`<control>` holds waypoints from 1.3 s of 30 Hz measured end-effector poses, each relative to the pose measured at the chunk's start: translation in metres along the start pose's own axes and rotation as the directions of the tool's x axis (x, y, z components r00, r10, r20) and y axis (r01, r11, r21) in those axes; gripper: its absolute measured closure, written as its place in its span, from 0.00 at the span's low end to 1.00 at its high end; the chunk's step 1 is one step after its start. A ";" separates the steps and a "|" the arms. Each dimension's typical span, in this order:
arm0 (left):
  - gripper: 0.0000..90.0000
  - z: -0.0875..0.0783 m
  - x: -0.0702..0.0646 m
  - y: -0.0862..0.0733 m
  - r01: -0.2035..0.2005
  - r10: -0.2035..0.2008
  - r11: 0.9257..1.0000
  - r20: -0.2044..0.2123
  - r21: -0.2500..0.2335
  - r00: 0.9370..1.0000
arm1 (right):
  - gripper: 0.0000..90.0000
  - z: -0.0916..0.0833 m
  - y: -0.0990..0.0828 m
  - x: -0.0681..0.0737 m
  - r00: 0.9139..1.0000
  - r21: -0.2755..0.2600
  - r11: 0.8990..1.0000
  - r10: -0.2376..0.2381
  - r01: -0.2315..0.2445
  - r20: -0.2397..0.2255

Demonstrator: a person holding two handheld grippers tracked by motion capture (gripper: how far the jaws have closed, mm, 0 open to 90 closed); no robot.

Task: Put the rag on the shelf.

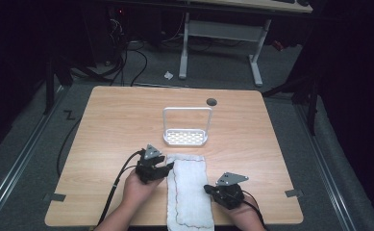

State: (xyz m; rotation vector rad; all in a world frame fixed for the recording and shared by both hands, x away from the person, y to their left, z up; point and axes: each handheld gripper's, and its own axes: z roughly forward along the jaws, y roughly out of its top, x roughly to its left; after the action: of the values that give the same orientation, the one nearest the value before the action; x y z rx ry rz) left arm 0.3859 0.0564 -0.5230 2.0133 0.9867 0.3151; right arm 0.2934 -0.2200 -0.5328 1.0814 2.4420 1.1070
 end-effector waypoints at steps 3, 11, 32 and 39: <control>0.49 0.010 -0.002 0.003 -0.019 0.019 0.999 -0.027 0.028 0.999 | 0.98 0.000 0.000 0.000 1.000 -0.002 1.000 -0.001 0.001 -0.001; 0.58 0.020 -0.009 0.001 -0.044 0.047 0.997 -0.049 0.062 0.998 | 0.98 0.000 0.000 -0.002 1.000 -0.003 1.000 -0.002 0.002 -0.012; 0.90 0.020 -0.007 -0.006 0.036 -0.037 0.999 0.051 0.018 0.998 | 0.86 0.002 0.014 -0.006 0.999 -0.056 0.998 0.037 -0.035 0.026; 0.90 0.020 -0.005 -0.006 0.042 -0.043 0.999 0.056 0.017 0.997 | 0.67 0.026 0.045 -0.027 0.987 -0.070 0.994 0.093 -0.084 0.134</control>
State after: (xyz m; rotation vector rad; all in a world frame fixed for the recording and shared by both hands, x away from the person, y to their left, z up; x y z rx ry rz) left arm 0.3898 0.0428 -0.5394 2.0015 0.9983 0.2265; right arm 0.3484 -0.2058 -0.5193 1.2142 2.2580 1.0906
